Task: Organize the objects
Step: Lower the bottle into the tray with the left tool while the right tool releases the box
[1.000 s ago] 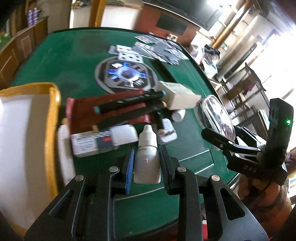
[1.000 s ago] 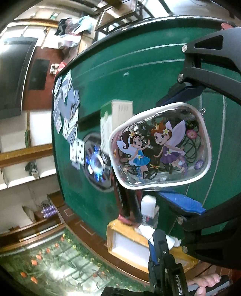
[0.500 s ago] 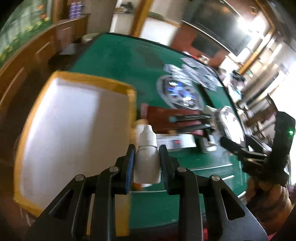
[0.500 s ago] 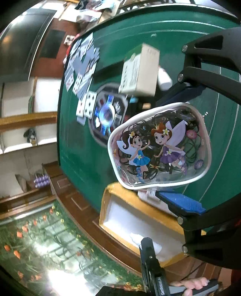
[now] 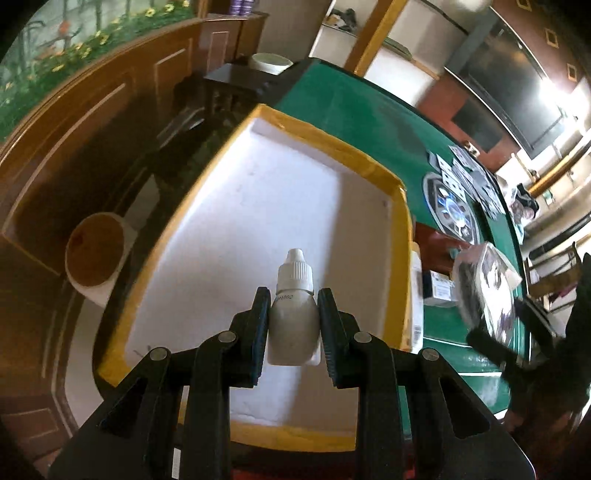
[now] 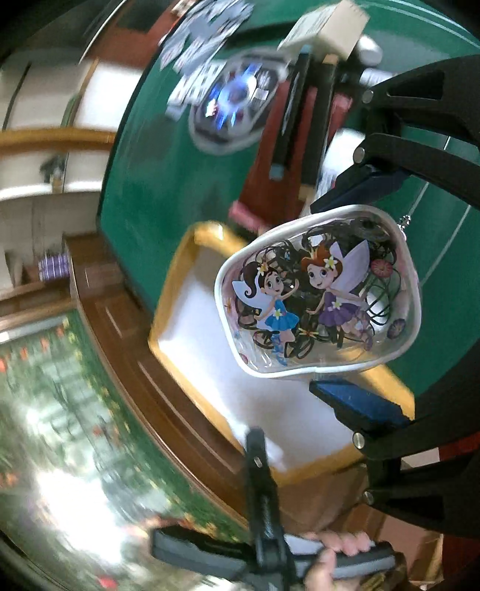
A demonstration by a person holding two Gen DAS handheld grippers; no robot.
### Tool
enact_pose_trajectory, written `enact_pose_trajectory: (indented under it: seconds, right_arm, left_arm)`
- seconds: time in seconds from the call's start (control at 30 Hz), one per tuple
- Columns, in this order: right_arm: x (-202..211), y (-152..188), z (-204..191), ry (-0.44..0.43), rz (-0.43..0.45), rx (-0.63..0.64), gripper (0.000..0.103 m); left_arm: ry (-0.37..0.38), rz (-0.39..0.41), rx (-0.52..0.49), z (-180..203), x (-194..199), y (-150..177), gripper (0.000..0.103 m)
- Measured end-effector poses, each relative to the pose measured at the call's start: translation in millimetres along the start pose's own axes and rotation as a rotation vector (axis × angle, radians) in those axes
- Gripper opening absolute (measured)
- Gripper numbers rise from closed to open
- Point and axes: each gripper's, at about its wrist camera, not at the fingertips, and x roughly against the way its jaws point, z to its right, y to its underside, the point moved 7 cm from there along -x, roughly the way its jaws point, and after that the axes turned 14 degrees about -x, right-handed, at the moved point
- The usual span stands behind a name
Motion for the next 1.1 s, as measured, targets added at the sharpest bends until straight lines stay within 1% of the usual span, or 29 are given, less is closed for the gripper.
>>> enact_pose_trajectory:
  seconds: [0.2, 0.4, 0.57, 0.8, 0.9, 1.1]
  right_arm:
    - [-19.8, 14.7, -51.8, -0.089, -0.068, 0.119, 0.086]
    - [-43.3, 30.6, -79.0, -0.114, -0.134, 0.194, 0.086]
    - [-62.4, 46.1, -93.2, -0.096, -0.181, 0.268, 0.086]
    - [-86.9, 64.7, -115.1, -0.054, -0.198, 0.42, 0.086]
    - [-95.2, 69.2, -117.2, -0.051, -0.218, 0.433, 0.086]
    - [-105.3, 72.7, -112.1, -0.078, -0.249, 0.393, 0.086]
  left_arm:
    - [-0.007, 0.002, 0.029, -20.9, 3.9, 4.4, 0.025]
    - [-0.013, -0.004, 0.056, -40.7, 1.6, 8.9, 0.025]
    - [0.0, -0.017, 0.053, -46.0, -7.9, 7.2, 0.025]
    - [0.01, -0.064, 0.02, -45.7, -26.6, 12.2, 0.026]
    - [0.005, -0.081, 0.002, -46.2, -31.9, 14.8, 0.026]
    - [-0.009, -0.105, -0.016, -49.8, -35.9, 25.8, 0.026]
